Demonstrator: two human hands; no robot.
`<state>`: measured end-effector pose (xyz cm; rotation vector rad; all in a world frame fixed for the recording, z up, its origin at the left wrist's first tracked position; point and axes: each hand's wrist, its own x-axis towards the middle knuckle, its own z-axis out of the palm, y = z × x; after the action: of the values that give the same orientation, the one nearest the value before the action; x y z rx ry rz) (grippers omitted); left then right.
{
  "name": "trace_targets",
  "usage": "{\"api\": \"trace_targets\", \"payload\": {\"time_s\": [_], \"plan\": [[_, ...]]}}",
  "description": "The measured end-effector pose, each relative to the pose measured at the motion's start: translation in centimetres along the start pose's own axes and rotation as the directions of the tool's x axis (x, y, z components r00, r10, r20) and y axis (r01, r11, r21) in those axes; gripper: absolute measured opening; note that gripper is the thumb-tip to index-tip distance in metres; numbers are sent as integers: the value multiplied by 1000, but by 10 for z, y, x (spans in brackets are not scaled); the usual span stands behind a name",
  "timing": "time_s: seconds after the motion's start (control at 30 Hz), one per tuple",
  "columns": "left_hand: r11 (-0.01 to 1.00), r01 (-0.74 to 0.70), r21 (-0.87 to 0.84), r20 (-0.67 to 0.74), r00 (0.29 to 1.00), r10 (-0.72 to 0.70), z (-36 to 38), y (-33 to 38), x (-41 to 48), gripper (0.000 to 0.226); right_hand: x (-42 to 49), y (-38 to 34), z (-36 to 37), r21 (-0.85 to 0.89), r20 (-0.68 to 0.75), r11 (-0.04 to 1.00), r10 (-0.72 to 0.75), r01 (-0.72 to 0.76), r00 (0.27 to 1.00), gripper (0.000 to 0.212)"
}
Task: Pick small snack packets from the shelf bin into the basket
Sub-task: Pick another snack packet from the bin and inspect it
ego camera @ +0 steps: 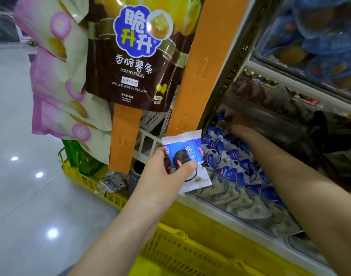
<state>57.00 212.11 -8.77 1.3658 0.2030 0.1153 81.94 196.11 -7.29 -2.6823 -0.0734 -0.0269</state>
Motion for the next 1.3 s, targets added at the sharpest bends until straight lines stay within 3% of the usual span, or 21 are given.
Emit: {"api": "trace_targets", "payload": {"time_s": [0.17,0.43,0.6,0.83,0.97,1.1,1.2,1.3], "plan": [[1000,12,25,29,1000,-12,2,0,-2,24,4,1,-2,-61,14,997,39,-38,999,30],[999,7,32,26,1000,-8,0,2,-7,19,3,0,-8,-197,56,979,56,-44,997,22],[999,6,42,21,1000,-7,1,1,-7,21,-1,0,4,-20,40,998,-51,52,998,24],[997,13,71,33,999,-16,8,-3,-5,27,-21,-2,-2,15,80,994,-111,110,991,32],[997,6,82,50,999,-10,14,-5,-7,24,-73,-9,-14,149,-130,955,-238,256,962,31],[997,10,80,75,997,-16,22,-8,-14,23,-154,-12,-24,418,-281,818,-297,395,913,16],[994,9,113,128,992,-23,29,-11,-22,24,-212,-1,-23,482,-212,781,-334,396,918,14],[982,-23,185,210,978,-17,37,-17,-32,24,-246,10,-19,588,-81,758,-293,283,953,14]]}}
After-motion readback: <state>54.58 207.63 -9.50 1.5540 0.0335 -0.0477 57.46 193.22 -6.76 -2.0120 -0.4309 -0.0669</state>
